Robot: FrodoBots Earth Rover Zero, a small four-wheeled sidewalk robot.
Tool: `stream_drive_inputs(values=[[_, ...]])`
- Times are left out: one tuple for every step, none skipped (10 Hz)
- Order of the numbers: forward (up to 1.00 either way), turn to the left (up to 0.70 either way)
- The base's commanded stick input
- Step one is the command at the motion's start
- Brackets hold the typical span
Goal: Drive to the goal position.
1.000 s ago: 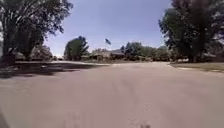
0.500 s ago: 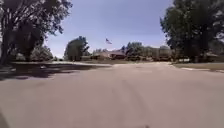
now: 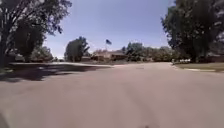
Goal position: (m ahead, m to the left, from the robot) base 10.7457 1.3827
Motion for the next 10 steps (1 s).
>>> stream_drive_inputs(values=[[1.0, 0.0], [1.0, 0.0], [1.0, 0.0], [1.0, 0.05], [1.0, 0.32], [1.0, 0.4], [1.0, 0.4], [1.0, 0.4], [1.0, 0.21], [1.0, 0.0]])
